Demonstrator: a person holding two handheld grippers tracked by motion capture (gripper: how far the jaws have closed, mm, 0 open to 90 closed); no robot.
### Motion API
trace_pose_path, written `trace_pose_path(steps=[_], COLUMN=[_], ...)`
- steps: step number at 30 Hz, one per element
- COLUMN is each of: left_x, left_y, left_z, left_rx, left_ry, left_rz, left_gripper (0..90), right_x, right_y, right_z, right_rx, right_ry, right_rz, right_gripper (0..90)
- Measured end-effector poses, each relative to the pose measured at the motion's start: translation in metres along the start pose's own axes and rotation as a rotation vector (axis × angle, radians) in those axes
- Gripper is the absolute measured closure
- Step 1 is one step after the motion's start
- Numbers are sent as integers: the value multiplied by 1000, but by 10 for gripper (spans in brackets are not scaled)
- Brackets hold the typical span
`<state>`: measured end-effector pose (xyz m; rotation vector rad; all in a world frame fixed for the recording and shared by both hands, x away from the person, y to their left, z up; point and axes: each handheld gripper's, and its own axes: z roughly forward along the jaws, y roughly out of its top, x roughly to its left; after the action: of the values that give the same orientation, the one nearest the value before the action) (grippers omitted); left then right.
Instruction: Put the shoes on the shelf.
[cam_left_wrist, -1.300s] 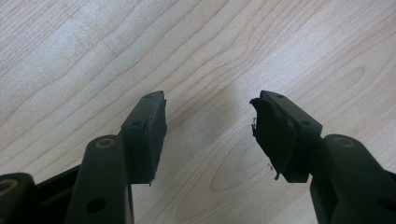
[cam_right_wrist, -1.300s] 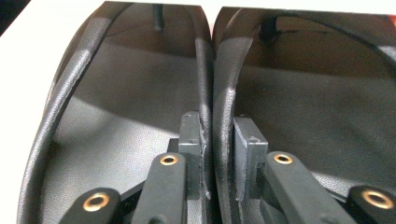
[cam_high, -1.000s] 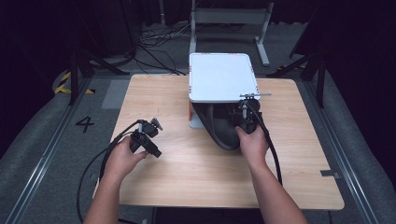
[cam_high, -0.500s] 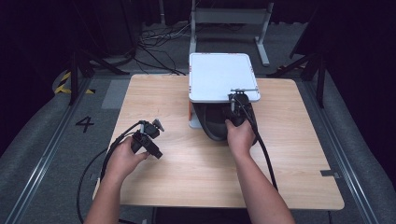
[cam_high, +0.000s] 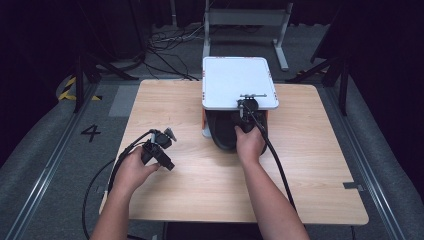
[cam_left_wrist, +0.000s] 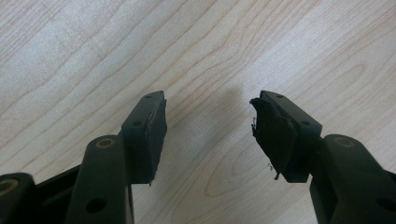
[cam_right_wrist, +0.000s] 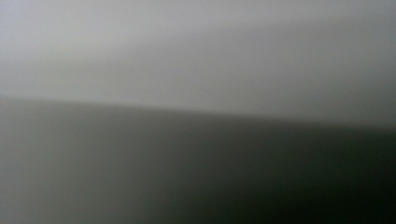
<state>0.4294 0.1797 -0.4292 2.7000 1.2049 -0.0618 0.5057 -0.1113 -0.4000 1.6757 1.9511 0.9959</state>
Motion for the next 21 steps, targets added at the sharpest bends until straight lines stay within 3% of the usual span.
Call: trace_pose_path(steps=[3,8,15,21], left_x=[-1,-3,-7,-19], left_y=[0,1,4,13], left_z=[0,-1,-5,-10], left_rx=[-2,-3,-21,-35], left_ry=[1,3,-4,6], left_rz=[-3,1,1,30], left_gripper=[436,436,437,444], right_x=[4,1,-12,-28], right_y=[-1,-1,-5,-23], right_z=[-8,-15,-45,-70], right_rx=[-104,-87,-92,-60], right_ry=[61,74,76,82], right_rz=[-38,-48,-122,-196], right_gripper=[453,430,427,446])
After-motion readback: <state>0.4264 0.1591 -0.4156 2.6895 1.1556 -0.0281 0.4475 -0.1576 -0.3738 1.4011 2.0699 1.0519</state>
